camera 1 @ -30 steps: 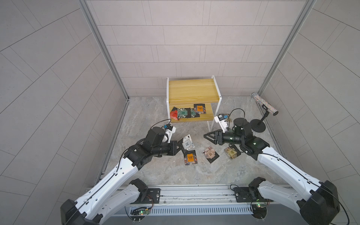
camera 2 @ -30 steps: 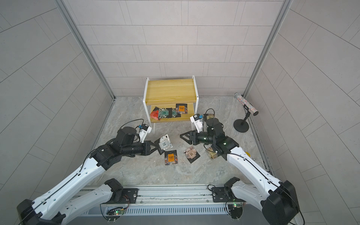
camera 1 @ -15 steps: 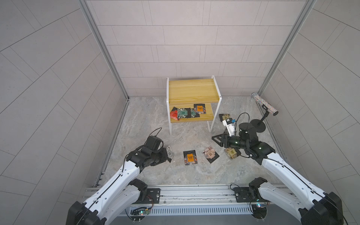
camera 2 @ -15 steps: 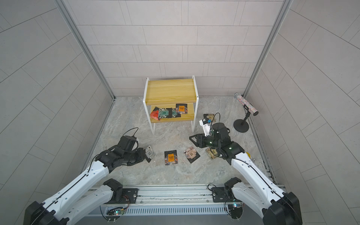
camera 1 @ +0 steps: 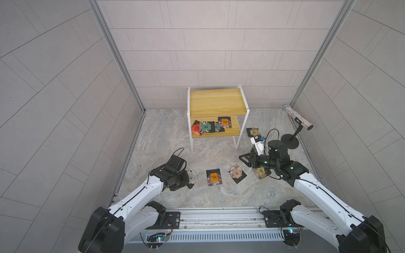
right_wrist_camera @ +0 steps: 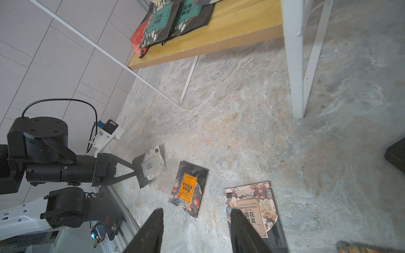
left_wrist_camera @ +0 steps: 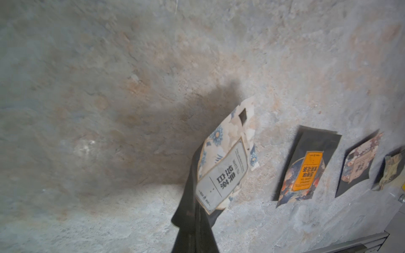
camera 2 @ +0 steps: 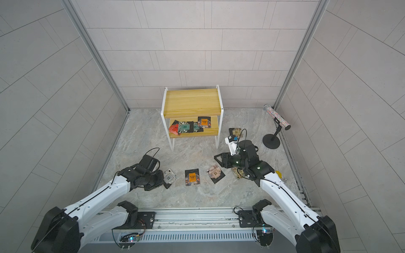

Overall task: Remove the tea bags from the shelf
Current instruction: Place the tea bag at the center of the board.

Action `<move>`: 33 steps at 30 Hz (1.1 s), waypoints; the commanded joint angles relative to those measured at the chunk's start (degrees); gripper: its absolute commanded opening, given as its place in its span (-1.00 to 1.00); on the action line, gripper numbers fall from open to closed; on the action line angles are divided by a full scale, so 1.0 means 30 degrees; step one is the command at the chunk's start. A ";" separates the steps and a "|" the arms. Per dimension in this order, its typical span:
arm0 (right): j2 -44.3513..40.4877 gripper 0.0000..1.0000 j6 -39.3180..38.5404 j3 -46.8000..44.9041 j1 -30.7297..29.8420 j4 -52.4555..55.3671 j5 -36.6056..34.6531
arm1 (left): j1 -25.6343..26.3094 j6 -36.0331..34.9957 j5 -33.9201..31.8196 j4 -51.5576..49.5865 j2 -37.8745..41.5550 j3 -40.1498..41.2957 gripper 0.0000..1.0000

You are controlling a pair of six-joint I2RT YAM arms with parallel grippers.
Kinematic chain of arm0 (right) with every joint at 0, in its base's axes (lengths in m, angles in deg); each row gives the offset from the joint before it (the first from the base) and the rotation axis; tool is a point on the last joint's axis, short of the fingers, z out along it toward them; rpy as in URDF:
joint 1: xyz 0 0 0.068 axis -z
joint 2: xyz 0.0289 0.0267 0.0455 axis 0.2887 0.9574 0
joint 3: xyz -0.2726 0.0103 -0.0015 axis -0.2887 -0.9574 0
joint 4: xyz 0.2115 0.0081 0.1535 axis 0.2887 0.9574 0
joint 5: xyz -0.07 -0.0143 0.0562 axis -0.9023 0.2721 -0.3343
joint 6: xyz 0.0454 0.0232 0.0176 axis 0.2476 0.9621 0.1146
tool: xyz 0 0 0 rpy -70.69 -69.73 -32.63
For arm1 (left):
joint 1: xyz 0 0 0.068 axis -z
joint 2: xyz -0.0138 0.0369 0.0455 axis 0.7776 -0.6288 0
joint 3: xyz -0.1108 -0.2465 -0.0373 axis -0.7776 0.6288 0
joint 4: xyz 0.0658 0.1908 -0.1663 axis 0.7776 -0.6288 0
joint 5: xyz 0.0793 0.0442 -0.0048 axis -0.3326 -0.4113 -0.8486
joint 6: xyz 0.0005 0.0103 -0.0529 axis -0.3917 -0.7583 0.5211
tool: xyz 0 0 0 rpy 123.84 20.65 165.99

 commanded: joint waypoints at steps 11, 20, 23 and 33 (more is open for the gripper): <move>-0.0755 0.13 -0.0213 -0.0199 0.0629 0.0094 -0.0415 | -0.0119 0.0182 -0.1188 -0.2398 0.1781 -0.0986 0.15; -0.0563 0.26 -0.0140 0.0068 0.1502 -0.0197 -0.0422 | -0.0120 -0.1223 -0.1135 -0.2808 0.2678 -0.3393 0.30; -0.0467 0.33 -0.0009 0.0192 0.1613 -0.0366 -0.0524 | -0.0105 -0.1854 -0.0584 -0.2390 0.2585 -0.4117 0.32; 0.0077 0.48 -0.0887 0.1024 0.1717 -0.1153 0.0080 | -0.0118 -0.3891 0.0920 -0.1025 0.1260 -0.6051 0.38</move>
